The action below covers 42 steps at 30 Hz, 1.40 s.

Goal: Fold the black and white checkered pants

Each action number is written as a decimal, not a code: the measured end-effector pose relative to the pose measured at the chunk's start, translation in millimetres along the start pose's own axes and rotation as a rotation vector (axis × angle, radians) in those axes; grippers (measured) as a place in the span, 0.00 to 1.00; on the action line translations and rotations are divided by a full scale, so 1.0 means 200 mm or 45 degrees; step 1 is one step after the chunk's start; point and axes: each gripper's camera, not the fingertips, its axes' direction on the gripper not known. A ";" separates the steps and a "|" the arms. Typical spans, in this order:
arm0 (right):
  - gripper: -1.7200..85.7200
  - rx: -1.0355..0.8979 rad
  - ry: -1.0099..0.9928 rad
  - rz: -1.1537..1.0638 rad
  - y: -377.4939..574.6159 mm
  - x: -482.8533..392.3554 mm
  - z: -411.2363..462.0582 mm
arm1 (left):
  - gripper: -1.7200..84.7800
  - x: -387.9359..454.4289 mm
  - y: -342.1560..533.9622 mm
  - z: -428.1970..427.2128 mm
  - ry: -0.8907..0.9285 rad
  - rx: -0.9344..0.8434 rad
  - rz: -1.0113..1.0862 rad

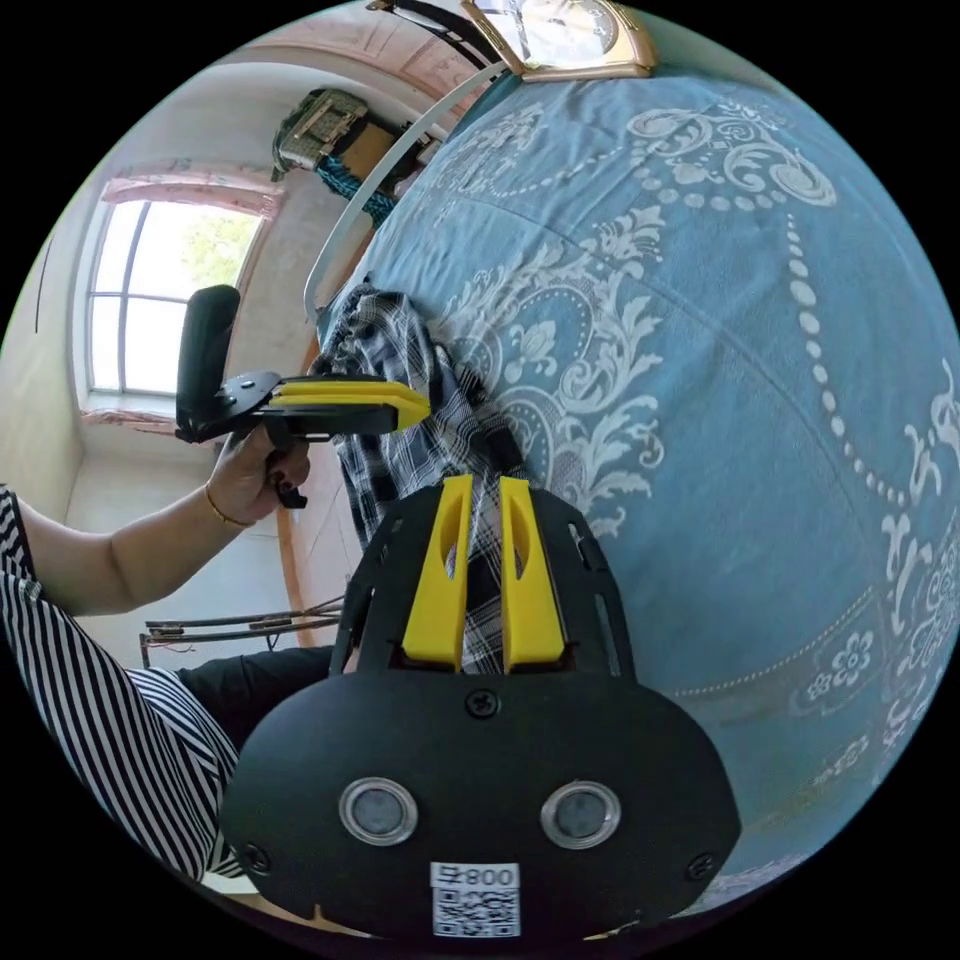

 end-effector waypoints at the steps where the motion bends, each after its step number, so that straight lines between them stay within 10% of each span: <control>1: 0.08 -0.002 -0.014 -0.001 -0.03 0.04 0.03 | 0.07 -0.01 0.00 -0.03 0.028 0.005 -0.025; 19: 0.08 -0.038 -0.087 -0.079 -0.06 0.43 0.24 | 0.03 -0.06 0.50 -0.83 0.429 0.121 -0.387; 42: 0.11 0.189 -0.924 0.344 -0.23 1.28 0.38 | 0.03 0.32 0.97 -1.57 0.454 0.220 -0.250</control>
